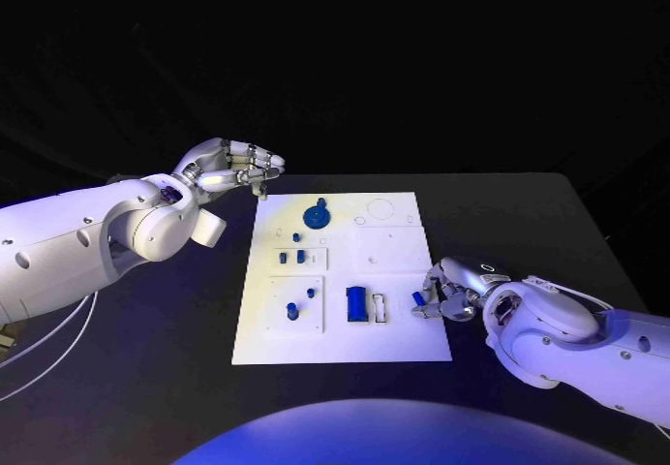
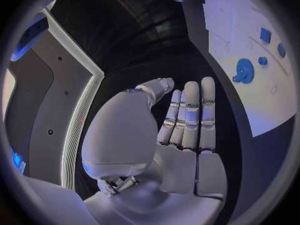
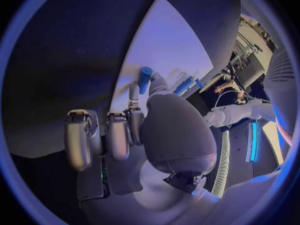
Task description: Assemble the parts on the task board
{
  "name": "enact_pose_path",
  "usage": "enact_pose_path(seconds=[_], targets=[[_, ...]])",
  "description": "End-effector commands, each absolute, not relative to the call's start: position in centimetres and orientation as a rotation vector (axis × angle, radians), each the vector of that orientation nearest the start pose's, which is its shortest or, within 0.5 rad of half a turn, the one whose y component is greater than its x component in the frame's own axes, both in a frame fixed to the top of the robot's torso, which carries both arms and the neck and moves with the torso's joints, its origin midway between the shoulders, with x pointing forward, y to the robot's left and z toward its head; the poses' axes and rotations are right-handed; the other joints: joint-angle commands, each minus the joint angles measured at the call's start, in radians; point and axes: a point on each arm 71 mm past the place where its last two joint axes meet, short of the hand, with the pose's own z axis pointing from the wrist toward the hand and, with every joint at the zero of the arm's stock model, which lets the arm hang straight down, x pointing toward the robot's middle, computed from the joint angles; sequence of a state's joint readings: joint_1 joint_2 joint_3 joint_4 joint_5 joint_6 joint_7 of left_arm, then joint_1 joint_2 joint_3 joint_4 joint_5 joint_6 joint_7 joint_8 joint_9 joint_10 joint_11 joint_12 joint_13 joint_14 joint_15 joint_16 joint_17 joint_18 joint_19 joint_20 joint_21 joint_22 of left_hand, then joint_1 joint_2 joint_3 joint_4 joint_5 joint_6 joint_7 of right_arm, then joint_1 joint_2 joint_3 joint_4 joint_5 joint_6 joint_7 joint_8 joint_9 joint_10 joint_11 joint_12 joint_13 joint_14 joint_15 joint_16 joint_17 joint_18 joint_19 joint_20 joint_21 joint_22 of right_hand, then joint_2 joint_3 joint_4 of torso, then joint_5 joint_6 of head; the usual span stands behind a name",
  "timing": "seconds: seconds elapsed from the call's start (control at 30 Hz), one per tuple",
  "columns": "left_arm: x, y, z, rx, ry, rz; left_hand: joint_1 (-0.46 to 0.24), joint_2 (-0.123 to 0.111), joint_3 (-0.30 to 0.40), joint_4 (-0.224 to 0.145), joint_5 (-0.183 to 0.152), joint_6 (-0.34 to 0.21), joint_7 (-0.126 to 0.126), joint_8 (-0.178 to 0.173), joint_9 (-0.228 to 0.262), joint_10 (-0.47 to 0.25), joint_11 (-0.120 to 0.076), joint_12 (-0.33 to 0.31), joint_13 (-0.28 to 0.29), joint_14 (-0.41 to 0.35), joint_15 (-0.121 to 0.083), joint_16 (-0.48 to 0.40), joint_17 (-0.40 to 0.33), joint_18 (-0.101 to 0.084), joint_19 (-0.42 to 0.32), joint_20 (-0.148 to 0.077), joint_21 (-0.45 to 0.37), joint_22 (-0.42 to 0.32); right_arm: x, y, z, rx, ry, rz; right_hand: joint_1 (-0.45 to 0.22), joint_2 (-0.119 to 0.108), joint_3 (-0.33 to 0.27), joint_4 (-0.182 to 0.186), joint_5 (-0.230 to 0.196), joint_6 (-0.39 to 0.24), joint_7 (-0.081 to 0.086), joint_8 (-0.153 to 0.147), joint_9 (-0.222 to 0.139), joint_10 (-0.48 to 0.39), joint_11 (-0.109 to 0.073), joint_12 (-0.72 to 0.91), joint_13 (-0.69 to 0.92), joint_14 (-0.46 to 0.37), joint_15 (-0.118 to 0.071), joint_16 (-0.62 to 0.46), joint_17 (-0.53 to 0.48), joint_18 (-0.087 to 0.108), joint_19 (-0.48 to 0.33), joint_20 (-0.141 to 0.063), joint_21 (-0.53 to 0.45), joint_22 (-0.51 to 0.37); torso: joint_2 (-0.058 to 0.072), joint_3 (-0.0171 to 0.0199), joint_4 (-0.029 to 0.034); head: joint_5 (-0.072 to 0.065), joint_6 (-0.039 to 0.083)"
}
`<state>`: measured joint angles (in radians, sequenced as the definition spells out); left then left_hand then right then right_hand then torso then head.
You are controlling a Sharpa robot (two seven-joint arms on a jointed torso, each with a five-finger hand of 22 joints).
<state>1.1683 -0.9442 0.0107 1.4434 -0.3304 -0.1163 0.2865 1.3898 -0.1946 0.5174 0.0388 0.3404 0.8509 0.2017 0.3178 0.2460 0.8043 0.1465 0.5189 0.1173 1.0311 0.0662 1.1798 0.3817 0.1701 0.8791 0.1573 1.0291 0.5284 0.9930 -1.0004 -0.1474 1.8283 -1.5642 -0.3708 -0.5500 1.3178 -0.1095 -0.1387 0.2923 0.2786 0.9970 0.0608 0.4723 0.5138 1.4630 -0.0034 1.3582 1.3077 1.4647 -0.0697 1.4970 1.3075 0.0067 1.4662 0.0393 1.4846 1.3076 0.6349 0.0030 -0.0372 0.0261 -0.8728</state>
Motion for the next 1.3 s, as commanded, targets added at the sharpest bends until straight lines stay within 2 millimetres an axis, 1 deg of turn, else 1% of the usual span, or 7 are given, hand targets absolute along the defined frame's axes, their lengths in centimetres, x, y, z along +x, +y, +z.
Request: enact_pose_path(seconds=[0.03, 0.1, 0.13, 0.3, 0.67, 0.87, 1.3], targets=[[49.4, 26.9, -18.2, -0.827, 1.619, -1.421, 0.000, 0.009, 0.005, -0.001, 0.004, -0.008, 0.000, 0.004, -0.002, -0.007, 0.000, 0.006, -0.002, -0.009, 0.000, 0.006, -0.001, 0.015, -0.008, 0.002, 0.004, 0.002, 35.9, -21.2, -29.2, -0.009, 2.044, 0.324, 0.013, 0.008, 0.006, 0.001, 0.002, 0.004, 0.002, -0.007, -0.002, 0.002, -0.008, -0.004, 0.091, 0.065, -0.003, -0.001, 0.061, 0.011, 0.071, 0.000, 0.005, 0.239, 0.000, -0.0004, 0.0002, 0.001, 0.000], [49.4, 26.9, -18.2, -0.827, 1.618, -1.421, 0.000, 0.009, 0.005, -0.001, 0.004, -0.008, 0.000, 0.004, -0.002, -0.007, 0.000, 0.006, -0.002, -0.009, 0.000, 0.006, -0.001, 0.015, -0.008, 0.002, 0.004, 0.002, 35.9, -21.2, -29.1, 0.001, 2.035, 0.327, 0.014, 0.027, 0.013, 0.001, 0.001, 0.006, 0.001, -0.010, -0.002, 0.004, -0.008, -0.003, 0.093, 0.066, -0.003, -0.001, 0.062, 0.011, 0.072, -0.001, 0.007, 0.240, 0.000, -0.0005, 0.0003, -0.001, 0.000], [49.4, 26.9, -18.2, -0.827, 1.618, -1.421, 0.000, 0.009, 0.005, -0.001, 0.004, -0.008, 0.000, 0.004, -0.002, -0.007, 0.000, 0.006, -0.002, -0.009, 0.000, 0.006, -0.001, 0.015, -0.008, 0.002, 0.004, 0.002, 35.9, -21.1, -29.1, 0.008, 2.030, 0.330, 0.014, 0.029, 0.013, 0.002, 0.001, 0.006, 0.001, -0.010, -0.001, 0.004, -0.008, -0.003, 0.093, 0.066, -0.003, -0.001, 0.062, 0.011, 0.073, -0.001, 0.008, 0.240, 0.000, -0.0001, 0.0003, -0.001, 0.000], [49.4, 26.9, -18.2, -0.828, 1.618, -1.420, 0.000, 0.009, 0.005, -0.001, 0.004, -0.008, 0.000, 0.004, -0.002, -0.007, 0.000, 0.006, -0.002, -0.009, 0.000, 0.006, -0.001, 0.015, -0.008, 0.002, 0.004, 0.002, 35.8, -21.0, -28.8, 0.044, 2.013, 0.347, 0.002, 0.063, 0.017, 0.002, -0.001, 0.010, 0.000, -0.015, 0.000, 0.008, -0.010, 0.002, 0.098, 0.067, -0.005, 0.001, 0.068, 0.009, 0.075, -0.002, 0.013, 0.242, 0.000, 0.0000, 0.0006, -0.001, 0.000], [49.4, 26.9, -18.2, -0.828, 1.617, -1.419, 0.000, 0.009, 0.007, -0.001, 0.004, -0.009, 0.000, 0.005, -0.002, -0.009, 0.000, 0.008, -0.002, -0.009, 0.000, 0.006, -0.002, 0.015, -0.009, 0.002, 0.005, 0.002, 35.8, -20.8, -28.1, 0.108, 1.989, 0.389, -0.021, 0.102, 0.014, 0.001, -0.001, 0.012, -0.001, -0.023, 0.001, 0.011, -0.011, 0.005, 0.101, 0.068, -0.005, 0.002, 0.073, 0.008, 0.078, -0.003, 0.019, 0.244, 0.000, 0.0006, 0.0000, -0.001, 0.000], [49.4, 26.8, -18.2, -0.827, 1.615, -1.419, 0.000, 0.009, 0.008, -0.001, 0.004, -0.009, 0.000, 0.005, -0.002, -0.009, 0.000, 0.008, -0.002, -0.010, 0.000, 0.006, -0.002, 0.015, -0.009, 0.002, 0.005, 0.002, 35.9, -20.6, -28.0, 0.106, 1.998, 0.393, -0.015, 0.107, 0.015, -0.001, 0.000, 0.012, -0.003, -0.024, 0.001, 0.011, -0.012, 0.004, 0.101, 0.069, -0.006, 0.003, 0.077, 0.007, 0.080, -0.003, 0.024, 0.245, 0.000, 0.0009, -0.0001, -0.001, 0.000], [49.4, 26.8, -18.2, -0.827, 1.616, -1.419, 0.001, 0.009, 0.009, -0.002, 0.004, -0.009, 0.000, 0.006, -0.002, -0.009, 0.000, 0.009, -0.003, -0.010, 0.000, 0.006, -0.002, 0.015, -0.010, 0.002, 0.005, 0.002, 36.1, -20.3, -28.1, 0.029, 2.011, 0.350, 0.016, 0.095, 0.010, -0.002, -0.001, 0.015, -0.005, -0.027, 0.004, 0.010, -0.014, 0.000, 0.098, 0.070, -0.009, 0.004, 0.080, 0.008, 0.079, -0.005, 0.021, 0.244, 0.001, 0.0004, -0.0002, -0.001, 0.000]])
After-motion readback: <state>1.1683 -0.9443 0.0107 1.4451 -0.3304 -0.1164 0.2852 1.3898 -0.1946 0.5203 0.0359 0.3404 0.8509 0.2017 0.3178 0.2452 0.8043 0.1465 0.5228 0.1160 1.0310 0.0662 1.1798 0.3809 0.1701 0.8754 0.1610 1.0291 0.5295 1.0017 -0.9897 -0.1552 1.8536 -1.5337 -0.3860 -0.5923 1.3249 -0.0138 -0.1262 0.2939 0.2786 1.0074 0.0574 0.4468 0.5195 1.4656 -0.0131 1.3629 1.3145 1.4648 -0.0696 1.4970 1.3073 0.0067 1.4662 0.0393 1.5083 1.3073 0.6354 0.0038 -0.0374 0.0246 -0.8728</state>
